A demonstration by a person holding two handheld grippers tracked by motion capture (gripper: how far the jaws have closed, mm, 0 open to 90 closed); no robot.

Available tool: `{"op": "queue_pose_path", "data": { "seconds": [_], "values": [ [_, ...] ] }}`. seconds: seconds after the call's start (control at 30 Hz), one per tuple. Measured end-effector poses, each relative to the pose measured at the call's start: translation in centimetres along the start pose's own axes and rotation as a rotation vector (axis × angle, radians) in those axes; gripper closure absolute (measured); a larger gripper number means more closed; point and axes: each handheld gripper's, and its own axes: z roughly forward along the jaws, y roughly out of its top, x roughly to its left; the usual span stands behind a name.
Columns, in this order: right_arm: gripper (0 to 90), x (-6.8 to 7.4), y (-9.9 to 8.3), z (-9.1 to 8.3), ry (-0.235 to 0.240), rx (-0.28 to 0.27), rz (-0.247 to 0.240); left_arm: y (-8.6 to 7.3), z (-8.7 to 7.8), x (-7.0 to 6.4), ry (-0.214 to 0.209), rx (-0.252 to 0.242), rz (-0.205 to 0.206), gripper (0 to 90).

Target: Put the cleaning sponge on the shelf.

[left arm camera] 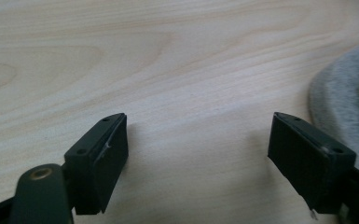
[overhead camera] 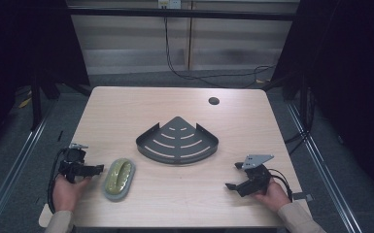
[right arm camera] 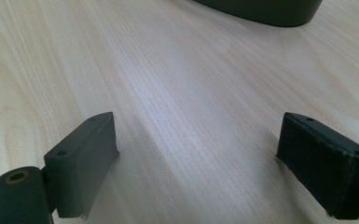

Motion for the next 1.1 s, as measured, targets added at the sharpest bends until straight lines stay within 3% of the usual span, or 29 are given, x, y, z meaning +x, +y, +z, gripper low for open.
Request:
{"op": "queue_pose_path", "data": {
  "seconds": [0.13,0.17,0.37,0.73,1.1],
  "values": [
    [11.4,0.0,0.0,0.0,0.000,0.000,0.000,0.8,-0.7,-0.1,-0.025,0.066,0.016,21.3],
    [11.4,0.0,0.0,0.0,0.000,0.000,0.000,1.3,-1.1,-0.2,-0.042,0.107,0.023,21.3],
    [11.4,0.0,0.0,0.0,-0.001,0.000,0.000,2.6,-2.0,-0.8,-0.074,0.171,0.042,22.1],
    [11.4,0.0,0.0,0.0,-0.001,0.000,0.001,4.6,-3.5,-2.0,-0.088,0.219,0.068,22.9],
    [11.4,0.0,0.0,0.0,-0.001,0.000,0.002,5.9,-5.0,-2.7,-0.112,0.246,0.055,24.1]
  ]
}}
